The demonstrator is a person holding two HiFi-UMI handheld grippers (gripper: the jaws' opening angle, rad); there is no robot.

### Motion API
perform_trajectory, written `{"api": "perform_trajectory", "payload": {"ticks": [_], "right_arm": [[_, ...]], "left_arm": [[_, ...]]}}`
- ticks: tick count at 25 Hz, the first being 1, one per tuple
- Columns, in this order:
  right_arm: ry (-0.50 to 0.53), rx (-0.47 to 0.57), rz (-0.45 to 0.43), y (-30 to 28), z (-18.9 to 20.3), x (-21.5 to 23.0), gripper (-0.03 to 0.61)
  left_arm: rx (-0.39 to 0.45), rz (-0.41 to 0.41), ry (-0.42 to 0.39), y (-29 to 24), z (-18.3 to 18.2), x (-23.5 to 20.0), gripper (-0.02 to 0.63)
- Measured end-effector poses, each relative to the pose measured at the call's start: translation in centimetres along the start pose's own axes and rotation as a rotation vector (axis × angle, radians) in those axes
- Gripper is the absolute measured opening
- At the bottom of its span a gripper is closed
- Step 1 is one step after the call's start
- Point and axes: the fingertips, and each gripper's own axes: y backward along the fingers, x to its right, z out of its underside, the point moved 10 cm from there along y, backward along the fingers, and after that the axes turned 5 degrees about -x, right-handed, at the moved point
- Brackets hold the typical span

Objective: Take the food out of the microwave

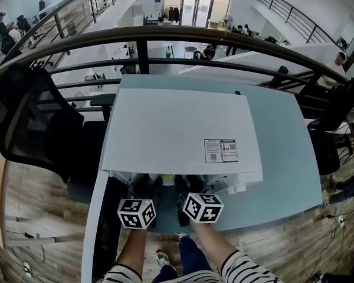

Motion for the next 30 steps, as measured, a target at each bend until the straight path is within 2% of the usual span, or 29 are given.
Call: {"api": "perform_trajectory", "payload": {"ticks": [9,15,21,23,30], "right_arm": [[-0.024,0.009,0.017,2.5,1.7,0.3,0.193],[-0.070,0.010,0.036,2.7,2.0,1.2,0.193],[-0.115,-0.005,-0.013,1.9,2.2,1.8,0.192],[-0.126,-0.007,-0.031,1.8,2.3,1.8,0.153],[-0.148,-0.013,-0.040,2.5,2.5,1.6,0.140]], "left_arm": [[-0.014,0.022,0.012,1.1,1.2,1.4,0.181],[-0.006,0.024,0.084,1.1,1.9,1.0,0.181],[-0.016,0.052,0.142,0.3,2.1,0.8,0.181],[-0.016,0.052,0.153,0.2,2.1,0.9,0.181],[-0.015,0.048,0.170,0.9,2.2,1.2,0.169]]}}
